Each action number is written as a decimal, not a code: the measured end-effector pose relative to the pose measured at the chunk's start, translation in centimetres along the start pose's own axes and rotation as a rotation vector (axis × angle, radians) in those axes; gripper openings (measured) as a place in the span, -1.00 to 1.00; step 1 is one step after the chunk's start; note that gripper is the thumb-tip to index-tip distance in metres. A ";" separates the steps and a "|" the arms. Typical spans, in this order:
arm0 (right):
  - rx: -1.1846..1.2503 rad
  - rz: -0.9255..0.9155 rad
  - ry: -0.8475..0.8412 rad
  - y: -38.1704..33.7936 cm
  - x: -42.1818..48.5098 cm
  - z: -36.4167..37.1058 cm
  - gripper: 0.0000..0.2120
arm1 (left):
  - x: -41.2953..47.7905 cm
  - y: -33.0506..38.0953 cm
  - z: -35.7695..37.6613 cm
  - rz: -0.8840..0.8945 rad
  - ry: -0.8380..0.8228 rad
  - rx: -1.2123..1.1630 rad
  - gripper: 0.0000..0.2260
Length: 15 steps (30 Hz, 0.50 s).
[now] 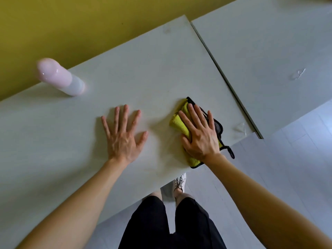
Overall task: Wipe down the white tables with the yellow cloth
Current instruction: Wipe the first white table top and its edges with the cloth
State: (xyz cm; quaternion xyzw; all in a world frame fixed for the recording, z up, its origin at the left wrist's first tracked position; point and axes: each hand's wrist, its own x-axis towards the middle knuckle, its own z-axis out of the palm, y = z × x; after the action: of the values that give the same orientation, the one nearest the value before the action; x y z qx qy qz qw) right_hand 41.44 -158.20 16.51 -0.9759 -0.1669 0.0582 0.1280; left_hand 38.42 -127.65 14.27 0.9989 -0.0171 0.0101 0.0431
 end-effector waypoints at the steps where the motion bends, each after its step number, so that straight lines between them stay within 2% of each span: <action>1: 0.001 0.023 0.004 0.6 -0.2 -0.2 -0.22 | -0.1 0.1 0.0 -0.005 0.012 -0.004 -0.30; 4: 0.019 0.095 0.023 0.9 -0.4 -0.4 -0.20 | 0.8 0.7 -0.1 0.002 0.059 -0.055 -0.30; 9: 0.002 0.128 0.023 0.2 -0.6 0.1 -0.20 | 2.3 3.8 -0.2 0.203 0.020 -0.046 -0.32; 15: -0.010 0.161 0.057 -0.9 -0.9 0.3 -0.22 | 2.1 3.4 0.2 0.195 0.020 -0.042 -0.32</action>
State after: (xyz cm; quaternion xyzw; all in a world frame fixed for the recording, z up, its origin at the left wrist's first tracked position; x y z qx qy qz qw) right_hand 40.30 -157.64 16.49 -0.9881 -0.0844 0.0395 0.1225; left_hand 40.45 -131.13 14.43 0.9912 -0.1139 0.0240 0.0628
